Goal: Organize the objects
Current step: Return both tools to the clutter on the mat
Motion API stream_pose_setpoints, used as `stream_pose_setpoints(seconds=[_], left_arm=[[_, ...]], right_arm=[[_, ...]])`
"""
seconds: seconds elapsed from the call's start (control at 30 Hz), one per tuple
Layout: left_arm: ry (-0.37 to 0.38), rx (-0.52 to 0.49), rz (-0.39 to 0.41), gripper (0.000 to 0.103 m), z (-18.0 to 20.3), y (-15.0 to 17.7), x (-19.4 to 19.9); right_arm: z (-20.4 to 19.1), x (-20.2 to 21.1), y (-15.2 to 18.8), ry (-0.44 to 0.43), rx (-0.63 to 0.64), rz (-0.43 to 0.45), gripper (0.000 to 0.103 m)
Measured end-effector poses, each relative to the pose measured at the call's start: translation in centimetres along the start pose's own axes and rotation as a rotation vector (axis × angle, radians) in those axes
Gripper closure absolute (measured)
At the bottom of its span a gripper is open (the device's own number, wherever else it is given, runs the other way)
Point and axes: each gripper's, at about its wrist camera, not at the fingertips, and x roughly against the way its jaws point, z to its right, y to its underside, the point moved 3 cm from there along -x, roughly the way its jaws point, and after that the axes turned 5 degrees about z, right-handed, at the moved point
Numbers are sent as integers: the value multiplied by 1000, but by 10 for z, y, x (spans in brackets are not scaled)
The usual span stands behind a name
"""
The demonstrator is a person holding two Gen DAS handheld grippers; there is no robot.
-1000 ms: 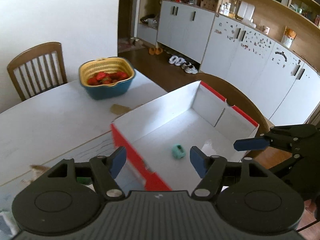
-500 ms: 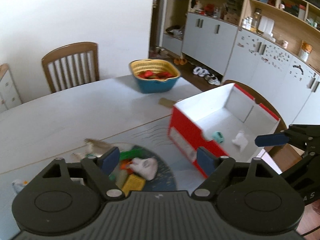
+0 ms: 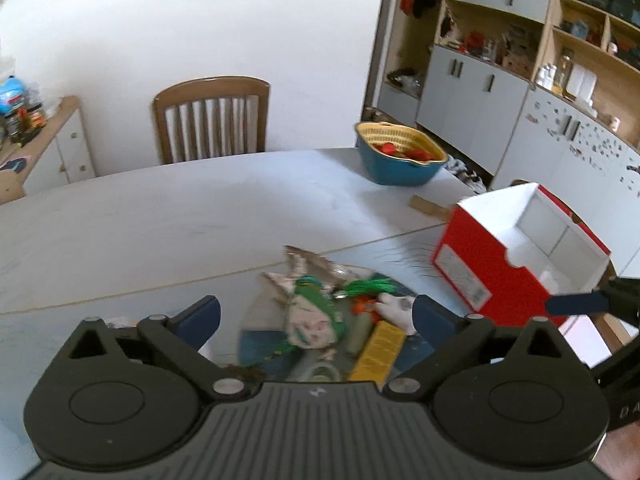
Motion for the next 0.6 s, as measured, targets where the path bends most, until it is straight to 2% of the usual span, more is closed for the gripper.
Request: stream_pose_setpoints(seconds=[0.3,0.4,0.6], left_arm=[[-86,38,30,0,-58,17,0],[-146,48,27,0,-78,24,-4],[-168,20,17,0,-101,40,-21]], right_arm=[[-40,-30,16,-31,13,-50,6],[-51,-43,21,-39,26,-71,6],[-64,-66,30,-47,44,-116,7]])
